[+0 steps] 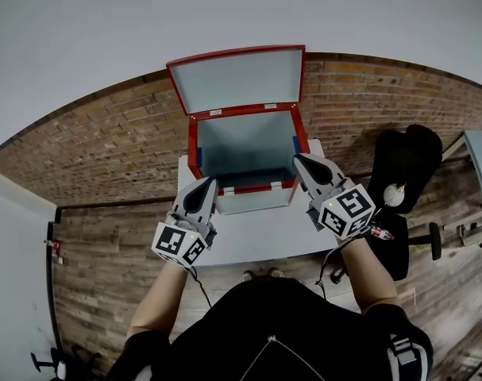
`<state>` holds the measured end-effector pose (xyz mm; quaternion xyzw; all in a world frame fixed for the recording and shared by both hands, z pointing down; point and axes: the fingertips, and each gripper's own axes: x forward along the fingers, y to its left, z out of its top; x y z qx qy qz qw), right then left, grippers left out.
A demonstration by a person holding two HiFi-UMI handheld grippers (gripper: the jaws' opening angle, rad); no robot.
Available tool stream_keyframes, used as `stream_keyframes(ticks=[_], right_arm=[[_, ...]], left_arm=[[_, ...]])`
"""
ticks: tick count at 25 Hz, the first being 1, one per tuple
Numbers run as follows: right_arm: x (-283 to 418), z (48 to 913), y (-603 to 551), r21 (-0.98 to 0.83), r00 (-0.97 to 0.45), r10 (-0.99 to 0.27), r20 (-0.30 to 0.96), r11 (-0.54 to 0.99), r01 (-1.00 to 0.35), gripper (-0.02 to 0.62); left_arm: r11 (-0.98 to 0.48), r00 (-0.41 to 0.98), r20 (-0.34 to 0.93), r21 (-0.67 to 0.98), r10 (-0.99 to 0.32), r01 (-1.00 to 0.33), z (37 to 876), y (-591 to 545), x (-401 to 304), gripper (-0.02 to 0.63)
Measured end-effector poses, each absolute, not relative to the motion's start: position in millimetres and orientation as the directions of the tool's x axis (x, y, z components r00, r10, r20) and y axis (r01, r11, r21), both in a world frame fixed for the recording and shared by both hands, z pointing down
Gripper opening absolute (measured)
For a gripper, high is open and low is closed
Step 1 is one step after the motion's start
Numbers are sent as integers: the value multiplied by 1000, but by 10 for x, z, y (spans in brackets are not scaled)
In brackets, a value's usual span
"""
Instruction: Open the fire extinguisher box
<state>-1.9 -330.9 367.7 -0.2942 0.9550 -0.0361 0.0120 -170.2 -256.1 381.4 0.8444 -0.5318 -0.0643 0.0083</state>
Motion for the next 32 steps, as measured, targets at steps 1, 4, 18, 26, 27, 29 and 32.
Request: stream_keyframes(ticks=[1, 4, 18, 26, 27, 29, 32], right_arm=[[-31, 3709, -3262, -80, -832, -554, -6, 830, -552, 20], [-65, 3816, -3119, -96, -846, -533, -12, 843, -530, 20], [-91, 4274, -2779, -75, -827, -562, 25, 824, -562, 20], [-96, 4300, -2767, -72, -821, -571, 23, 818, -571, 20], [-97, 4305, -2765, -70, -820, -571, 24, 818, -571, 20], [-102, 4313, -2763, -66, -821, -571, 26, 818, -571, 20], [-100, 4313, -2770, -63, -820, -572, 27, 818, -572, 18]], left_arm=[[-437, 428, -100, 89, -898, -895, 3843, -2530, -1681, 49], [-460, 453, -91, 91, -887, -883, 3949, -2425, -1553, 49], [-498, 490, -90, 110, -867, -860, 4207, -2136, -1331, 48], [-500, 491, -97, 116, -866, -858, 4207, -2136, -1286, 48], [-499, 491, -96, 118, -866, -858, 4213, -2135, -1283, 49], [-498, 489, -94, 120, -867, -859, 4223, -2134, -1281, 49], [-496, 487, -95, 123, -868, -860, 4225, -2141, -1275, 49]])
